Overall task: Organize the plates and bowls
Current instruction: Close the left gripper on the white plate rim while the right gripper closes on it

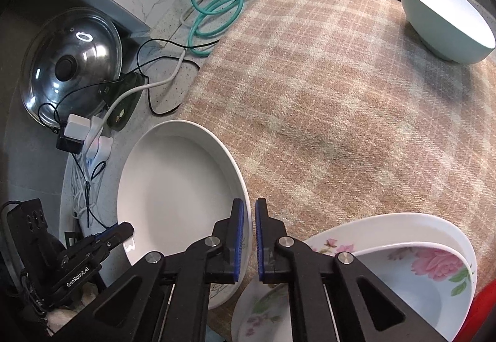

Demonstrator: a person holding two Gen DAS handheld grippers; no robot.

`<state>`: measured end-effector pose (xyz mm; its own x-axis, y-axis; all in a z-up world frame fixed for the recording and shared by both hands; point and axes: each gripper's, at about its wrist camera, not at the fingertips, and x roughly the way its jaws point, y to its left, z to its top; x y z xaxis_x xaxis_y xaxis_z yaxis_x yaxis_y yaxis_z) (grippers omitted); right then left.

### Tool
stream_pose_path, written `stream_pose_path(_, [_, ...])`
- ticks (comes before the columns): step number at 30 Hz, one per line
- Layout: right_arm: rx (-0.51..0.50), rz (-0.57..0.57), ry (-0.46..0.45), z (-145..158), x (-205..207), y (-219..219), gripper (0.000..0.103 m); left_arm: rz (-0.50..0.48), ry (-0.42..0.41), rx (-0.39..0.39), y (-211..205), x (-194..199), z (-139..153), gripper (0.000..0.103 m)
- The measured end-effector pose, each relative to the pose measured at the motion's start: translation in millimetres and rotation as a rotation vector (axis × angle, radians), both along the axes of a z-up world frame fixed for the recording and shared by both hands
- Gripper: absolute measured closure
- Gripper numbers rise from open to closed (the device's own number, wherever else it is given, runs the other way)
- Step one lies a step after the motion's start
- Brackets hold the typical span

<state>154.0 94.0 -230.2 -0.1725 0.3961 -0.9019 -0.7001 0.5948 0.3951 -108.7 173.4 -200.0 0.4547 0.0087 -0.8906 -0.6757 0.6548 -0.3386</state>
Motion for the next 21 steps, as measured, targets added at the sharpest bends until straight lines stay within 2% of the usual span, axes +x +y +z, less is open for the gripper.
stream_pose_path(13, [-0.011,-0.011,-0.006,-0.9,-2.0,2.4,0.098,0.014,-0.008,-0.014,3.7,0.8,-2.7,0.096])
stream_pose_path(21, [0.007,-0.015,-0.021,5.1,-3.7,2.3,0.098,0.011,-0.007,0.006,6.8,3.5,-0.3,0.096])
